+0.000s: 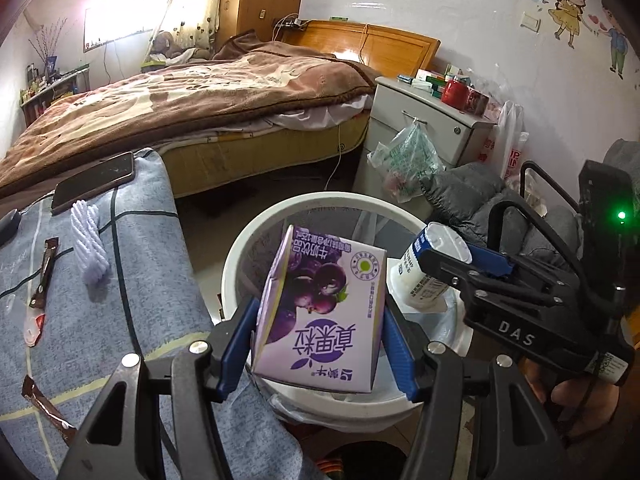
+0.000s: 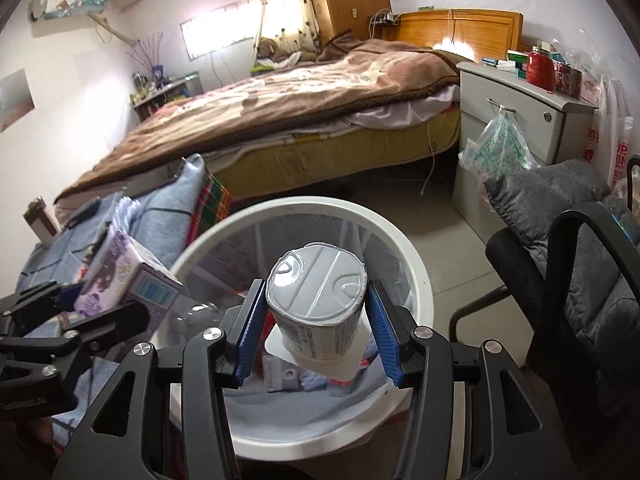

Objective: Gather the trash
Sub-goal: 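Carry juice box and yogurt cup over the bin and open both grippers, then move both tools back to the table toward the snack wrapper and mesh foam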

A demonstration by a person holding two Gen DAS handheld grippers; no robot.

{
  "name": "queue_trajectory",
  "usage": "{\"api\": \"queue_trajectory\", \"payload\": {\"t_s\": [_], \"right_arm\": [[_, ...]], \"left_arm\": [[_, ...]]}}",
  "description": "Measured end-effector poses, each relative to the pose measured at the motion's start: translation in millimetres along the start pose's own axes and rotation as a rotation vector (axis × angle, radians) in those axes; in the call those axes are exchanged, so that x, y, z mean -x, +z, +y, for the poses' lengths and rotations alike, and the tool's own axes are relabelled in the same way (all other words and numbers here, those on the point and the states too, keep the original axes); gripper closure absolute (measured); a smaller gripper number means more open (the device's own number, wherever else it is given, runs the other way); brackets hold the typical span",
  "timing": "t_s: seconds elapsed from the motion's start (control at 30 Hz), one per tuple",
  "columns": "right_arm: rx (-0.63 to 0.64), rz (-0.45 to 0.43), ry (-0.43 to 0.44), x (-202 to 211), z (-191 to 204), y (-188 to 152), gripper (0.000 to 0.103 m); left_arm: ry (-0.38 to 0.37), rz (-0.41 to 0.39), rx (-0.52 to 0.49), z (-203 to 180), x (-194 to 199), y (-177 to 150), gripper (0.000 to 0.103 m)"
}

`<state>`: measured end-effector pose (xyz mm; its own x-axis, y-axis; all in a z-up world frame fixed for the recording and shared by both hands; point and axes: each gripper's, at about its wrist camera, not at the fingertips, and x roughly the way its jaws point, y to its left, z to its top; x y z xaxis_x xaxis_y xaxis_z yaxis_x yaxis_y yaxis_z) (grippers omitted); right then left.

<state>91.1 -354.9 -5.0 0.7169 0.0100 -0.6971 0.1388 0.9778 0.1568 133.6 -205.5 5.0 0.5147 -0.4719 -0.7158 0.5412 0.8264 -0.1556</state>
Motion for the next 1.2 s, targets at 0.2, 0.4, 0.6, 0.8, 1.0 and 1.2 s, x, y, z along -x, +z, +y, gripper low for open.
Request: {"api": "queue_trajectory", "payload": {"t_s": [0.2,0.4,0.6,0.8,1.0,1.2], "right_arm": [[-0.017,0.017,-0.002,-3,-2,-1,0.051],[-0.028,0.016,-0.001,-3,-2,-1,0.042],[-0.038,0.003,0.0,2,3,-1,0.042],[-0.046,-0.028,0.026,12,13,-2,0.042],[-0.016,-0.054,0.04,18,31,-2,0.042],[-0.003,-0.072,0.072,20,47,-1,0.042]], "left_arm": [[0.002,0.013,0.015,5,-4,-2,0.036],[-0.003,0.003,0.037,10,-2,-2,0.033],[-0.006,-0.012,0.052,17,8,-5,0.033],[0.011,-0.042,0.067,30,24,-10,0.033],[0.049,-0.064,0.093,49,37,-18,0.033],[0.094,-0.088,0.114,69,52,-25,0.033]]}}
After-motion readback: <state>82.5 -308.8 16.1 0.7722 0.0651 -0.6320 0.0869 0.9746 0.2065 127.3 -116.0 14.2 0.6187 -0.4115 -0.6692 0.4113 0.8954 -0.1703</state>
